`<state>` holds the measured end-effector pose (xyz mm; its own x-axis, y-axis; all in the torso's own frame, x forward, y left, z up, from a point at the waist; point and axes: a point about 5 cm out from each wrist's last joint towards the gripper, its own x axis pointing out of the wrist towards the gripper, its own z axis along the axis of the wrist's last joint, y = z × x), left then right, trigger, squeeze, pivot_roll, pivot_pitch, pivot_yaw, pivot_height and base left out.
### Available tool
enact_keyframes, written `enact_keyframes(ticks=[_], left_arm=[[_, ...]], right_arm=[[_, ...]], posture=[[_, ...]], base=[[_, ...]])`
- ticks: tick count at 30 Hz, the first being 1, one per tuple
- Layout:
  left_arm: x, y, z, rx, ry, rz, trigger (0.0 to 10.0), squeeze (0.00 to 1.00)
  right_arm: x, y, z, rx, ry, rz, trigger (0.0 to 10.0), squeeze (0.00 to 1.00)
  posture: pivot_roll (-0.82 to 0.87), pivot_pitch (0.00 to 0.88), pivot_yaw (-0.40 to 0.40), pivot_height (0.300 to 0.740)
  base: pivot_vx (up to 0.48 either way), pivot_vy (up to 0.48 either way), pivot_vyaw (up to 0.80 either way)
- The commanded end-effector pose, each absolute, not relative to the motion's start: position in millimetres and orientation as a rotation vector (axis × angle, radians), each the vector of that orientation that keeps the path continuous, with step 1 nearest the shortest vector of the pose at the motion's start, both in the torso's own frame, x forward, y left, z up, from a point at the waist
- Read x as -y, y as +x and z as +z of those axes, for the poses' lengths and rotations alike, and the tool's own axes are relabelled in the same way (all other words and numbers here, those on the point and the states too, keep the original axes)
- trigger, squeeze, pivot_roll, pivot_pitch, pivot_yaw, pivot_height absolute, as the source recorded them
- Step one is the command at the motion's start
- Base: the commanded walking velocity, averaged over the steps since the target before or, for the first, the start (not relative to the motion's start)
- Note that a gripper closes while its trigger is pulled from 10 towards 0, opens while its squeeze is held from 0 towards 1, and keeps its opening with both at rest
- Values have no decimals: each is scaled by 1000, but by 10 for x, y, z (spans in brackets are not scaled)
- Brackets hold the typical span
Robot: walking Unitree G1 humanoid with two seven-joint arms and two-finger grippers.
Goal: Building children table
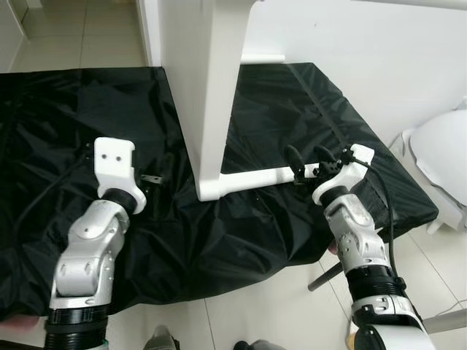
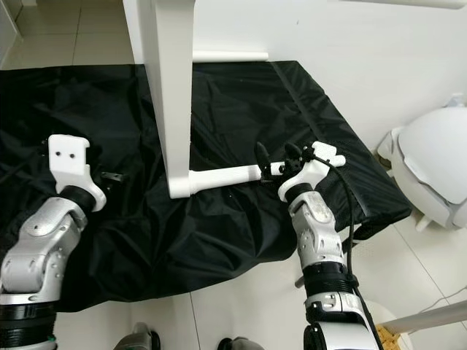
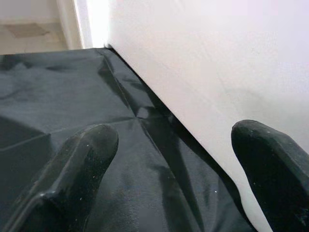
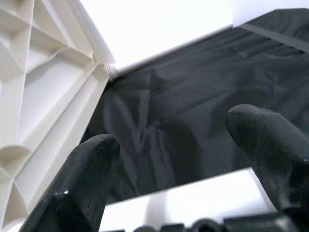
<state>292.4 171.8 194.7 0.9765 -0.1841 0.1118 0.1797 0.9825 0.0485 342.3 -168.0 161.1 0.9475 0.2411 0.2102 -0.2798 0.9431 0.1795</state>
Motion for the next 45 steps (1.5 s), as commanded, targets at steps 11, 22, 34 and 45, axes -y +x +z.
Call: enact_keyframes(ticks=[11, 22, 34, 45], left_arm=[[-1492, 2721, 2056, 193, 0, -335, 10000, 0], [-1348, 2601, 2210, 246, -52, -391, 10000, 0], [-1087, 2596, 2212, 239, -17, -519, 10000, 0], [-976, 2739, 2242, 218, -4, -544, 10000, 31]], right_arm=[[1756, 3413, 1579, 183, 134, 233, 10000, 0], [1739, 3470, 1631, 193, 87, 253, 10000, 0], [1704, 3515, 1629, 188, 70, 252, 10000, 0], [1743, 3536, 1663, 201, 63, 223, 10000, 0]], posture=[[72, 26, -73, 740], [96, 16, -80, 740], [114, 39, -89, 740], [86, 58, -59, 740]], base=[[0, 0, 0], [0, 0, 0], [0, 0, 0], [0, 0, 0]])
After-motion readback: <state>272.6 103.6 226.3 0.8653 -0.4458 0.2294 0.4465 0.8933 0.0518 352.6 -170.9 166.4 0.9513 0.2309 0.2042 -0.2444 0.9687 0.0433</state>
